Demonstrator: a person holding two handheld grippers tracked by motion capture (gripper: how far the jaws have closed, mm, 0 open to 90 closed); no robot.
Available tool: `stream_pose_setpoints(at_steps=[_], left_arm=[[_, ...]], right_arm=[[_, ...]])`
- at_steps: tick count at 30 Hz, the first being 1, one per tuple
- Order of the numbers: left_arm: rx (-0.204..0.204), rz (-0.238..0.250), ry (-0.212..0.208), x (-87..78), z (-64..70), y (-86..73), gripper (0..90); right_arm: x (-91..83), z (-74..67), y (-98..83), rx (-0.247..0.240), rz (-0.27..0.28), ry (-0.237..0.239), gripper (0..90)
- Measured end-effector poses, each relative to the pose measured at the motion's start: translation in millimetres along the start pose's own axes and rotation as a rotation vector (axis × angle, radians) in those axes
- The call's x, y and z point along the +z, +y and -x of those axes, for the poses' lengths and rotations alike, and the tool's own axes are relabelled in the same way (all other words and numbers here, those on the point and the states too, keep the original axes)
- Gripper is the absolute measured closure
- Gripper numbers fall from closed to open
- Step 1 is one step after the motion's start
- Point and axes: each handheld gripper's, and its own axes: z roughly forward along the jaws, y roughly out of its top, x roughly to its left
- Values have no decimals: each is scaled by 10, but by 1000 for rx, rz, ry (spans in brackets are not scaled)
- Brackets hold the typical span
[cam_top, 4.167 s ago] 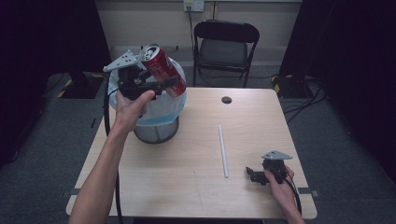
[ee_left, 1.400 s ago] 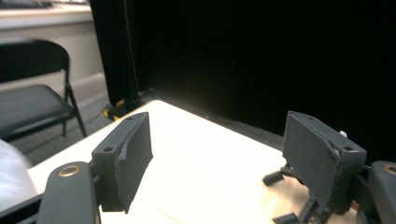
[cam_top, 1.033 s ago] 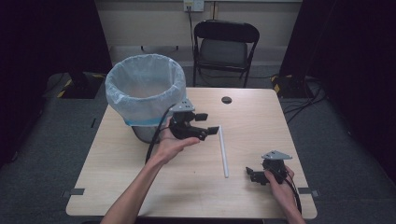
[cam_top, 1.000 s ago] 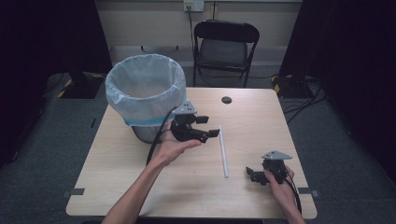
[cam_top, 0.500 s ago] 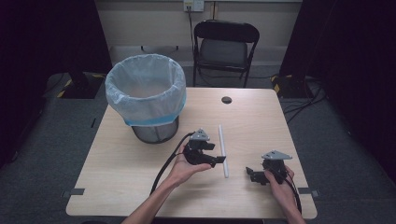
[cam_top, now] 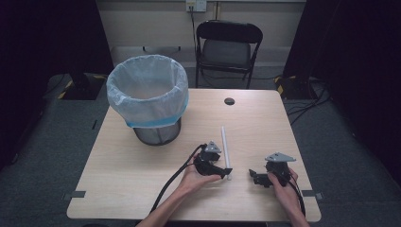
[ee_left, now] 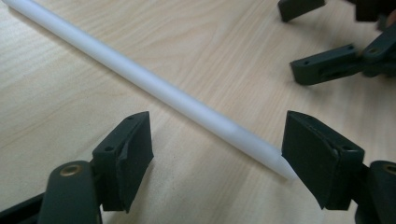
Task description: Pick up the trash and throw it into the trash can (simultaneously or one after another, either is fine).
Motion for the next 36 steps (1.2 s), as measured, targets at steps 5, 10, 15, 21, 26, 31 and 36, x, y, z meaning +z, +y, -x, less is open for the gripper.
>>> stream_pose_setpoints(at_steps=[5, 10, 15, 21, 26, 31, 36], left_arm=[[18, -6, 30, 46, 12, 12, 243], [16, -8, 43, 63, -1, 30, 231], [39, -26, 90, 104, 64, 56, 234], [84, -41, 136, 62, 50, 46, 372], [102, -57, 150, -66, -67, 1, 541], [74, -70, 179, -234, -247, -68, 665], [78, -89, 174, -364, -399, -117, 740]], right_arm=[[0, 0, 0, 1, -1, 0, 91], [0, 0, 0, 1, 0, 0, 92], [1, 1, 0, 0, 0, 1, 91], [-1, -1, -1, 0, 0, 0, 92], [-1, -1, -1, -2, 2, 0, 94], [-1, 0, -1, -2, 2, 0, 94], [-1, -1, -1, -2, 2, 0, 94]])
